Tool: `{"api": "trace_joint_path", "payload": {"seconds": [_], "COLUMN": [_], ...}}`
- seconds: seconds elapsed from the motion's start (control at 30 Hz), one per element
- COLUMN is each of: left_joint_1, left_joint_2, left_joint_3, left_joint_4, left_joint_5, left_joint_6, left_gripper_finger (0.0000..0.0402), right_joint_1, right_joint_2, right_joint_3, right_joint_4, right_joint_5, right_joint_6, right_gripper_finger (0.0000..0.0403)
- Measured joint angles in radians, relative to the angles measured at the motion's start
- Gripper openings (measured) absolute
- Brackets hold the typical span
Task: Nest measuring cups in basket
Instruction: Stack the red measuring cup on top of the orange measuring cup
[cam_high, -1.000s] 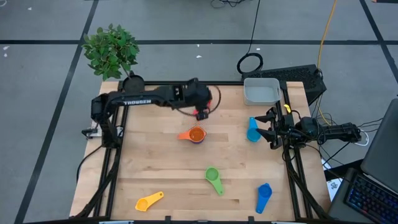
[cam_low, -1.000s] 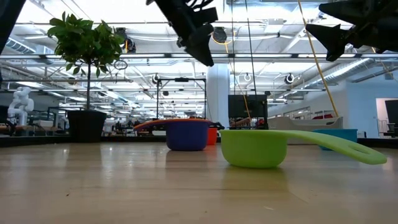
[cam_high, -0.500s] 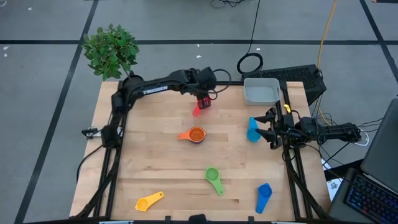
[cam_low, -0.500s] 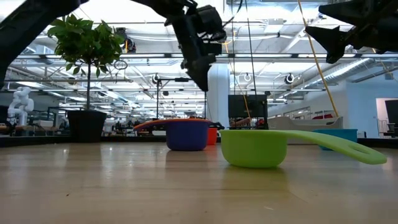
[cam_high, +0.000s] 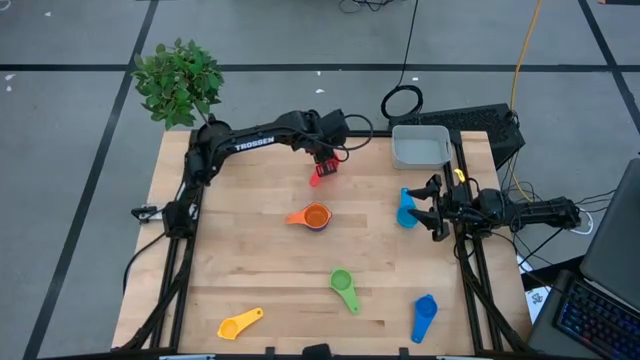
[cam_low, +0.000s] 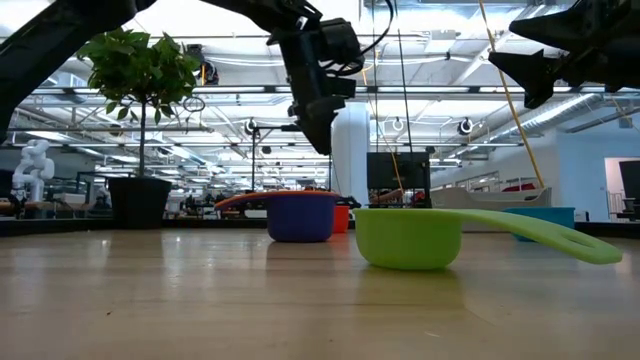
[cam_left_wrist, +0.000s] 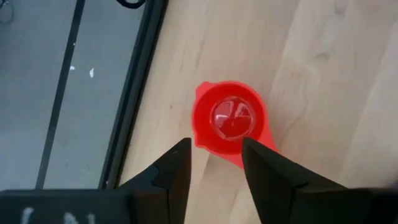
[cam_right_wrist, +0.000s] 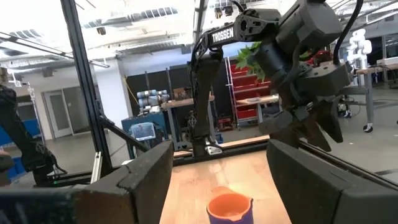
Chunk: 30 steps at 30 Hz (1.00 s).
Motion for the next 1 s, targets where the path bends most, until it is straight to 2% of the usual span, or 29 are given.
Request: {"api": "trace_joint_path", "payload": {"seconds": [0.2, 0.43, 0.63, 1.0], "left_joint_1": [-0.004, -0.007, -0.014, -0.015], "left_joint_2": [0.052, 0.091, 0.110, 0.184], "left_joint_3": [0.001, 0.000, 0.000, 0.000], "left_joint_4": [0.037, -0.009, -0.018, 0.038], "left_joint_5": [0.002, 0.009, 0.112, 0.085], "left_joint_6": [-0.007, -0.027, -0.047, 0.010], "left_gripper_finger": [0.0183, 0.0208, 0.0209, 0.0209], "right_joint_1": [0.000, 0.000, 0.000, 0.000], "right_joint_2": [0.000, 0.019, 0.040, 0.058], "right_joint_3": [0.000, 0.000, 0.000, 0.000], "right_joint_4": [-0.012, -0.052, -0.061, -0.102], "right_joint_5": [0.000, -0.051, -0.052, -0.051], "right_joint_6": [0.028, 0.053, 0.046, 0.052], "right_gripper_finger": [0.0252, 0.0252, 0.0252, 0.0252]}}
